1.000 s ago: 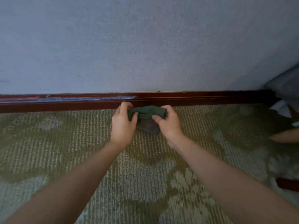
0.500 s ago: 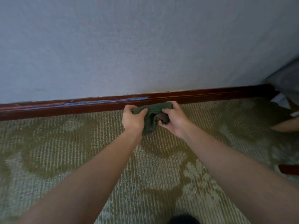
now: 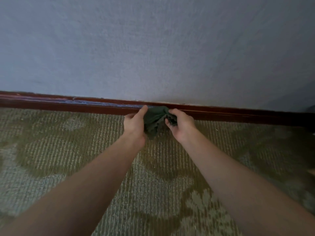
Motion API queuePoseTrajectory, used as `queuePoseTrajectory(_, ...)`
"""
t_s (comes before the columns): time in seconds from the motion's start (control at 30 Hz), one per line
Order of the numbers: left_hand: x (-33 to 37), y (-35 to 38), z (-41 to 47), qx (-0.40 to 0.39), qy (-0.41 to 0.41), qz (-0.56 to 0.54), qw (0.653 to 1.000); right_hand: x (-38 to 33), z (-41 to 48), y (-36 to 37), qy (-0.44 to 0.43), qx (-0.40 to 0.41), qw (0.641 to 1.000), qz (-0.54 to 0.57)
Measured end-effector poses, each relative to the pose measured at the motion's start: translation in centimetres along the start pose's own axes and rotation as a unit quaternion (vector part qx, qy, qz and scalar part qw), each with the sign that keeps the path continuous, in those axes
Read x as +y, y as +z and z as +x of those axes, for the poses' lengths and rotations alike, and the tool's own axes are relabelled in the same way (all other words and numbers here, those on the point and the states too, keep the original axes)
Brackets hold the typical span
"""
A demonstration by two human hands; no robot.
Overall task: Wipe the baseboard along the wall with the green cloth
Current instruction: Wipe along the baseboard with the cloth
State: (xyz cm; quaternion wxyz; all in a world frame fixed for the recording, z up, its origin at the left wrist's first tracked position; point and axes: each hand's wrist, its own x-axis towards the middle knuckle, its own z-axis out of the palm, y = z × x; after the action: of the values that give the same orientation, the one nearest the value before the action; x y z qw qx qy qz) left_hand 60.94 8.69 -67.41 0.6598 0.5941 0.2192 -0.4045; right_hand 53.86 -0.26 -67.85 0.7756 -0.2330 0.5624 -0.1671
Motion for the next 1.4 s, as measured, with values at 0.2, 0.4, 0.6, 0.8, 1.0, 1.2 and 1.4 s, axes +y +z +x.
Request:
queuePoseTrajectory(0.2, 0.8, 0.0, 1.5, -0.023, -0.03, -0.014, 0.999, 1.5, 1.0, 0.8, -0.023, 0.036, 0.992, 0.116)
queuePoseTrajectory(0.4, 0.8, 0.5, 1.9, 0.029, 0.024, -0.01, 0.999, 2.0, -0.3, 2.4, -0.065, 0.074, 0.987, 0.128)
queuePoseTrajectory(0.6, 1.1, -1.1, 3.5, 0.098, 0.081, 0.036, 0.991, 3.6, -0.3, 4.7, -0.089, 0.086, 0.992, 0.035)
queuePoseTrajectory(0.8, -0.5, 1.3, 2.7, 0.084, 0.039, 0.033, 0.995, 1.6, 0.1, 1.9, -0.118, 0.103, 0.986, 0.063)
queuePoseTrajectory(1.0, -0.6, 1.2, 2.8, 0.081, 0.061, 0.048, 0.994, 1.9, 0.3, 2.0, -0.113, 0.106, 0.984, 0.092)
queuePoseTrajectory(1.2, -0.8, 0.8, 3.2, 0.116, 0.088, 0.04, 0.988, 2.4, 0.6, 2.5, -0.102, 0.081, 0.99, 0.055)
queuePoseTrajectory(1.4, -2.0, 2.5, 2.9, 0.15, 0.098, 0.043, 0.983, 1.1, 0.6, 1.0, -0.115, 0.094, 0.988, 0.045)
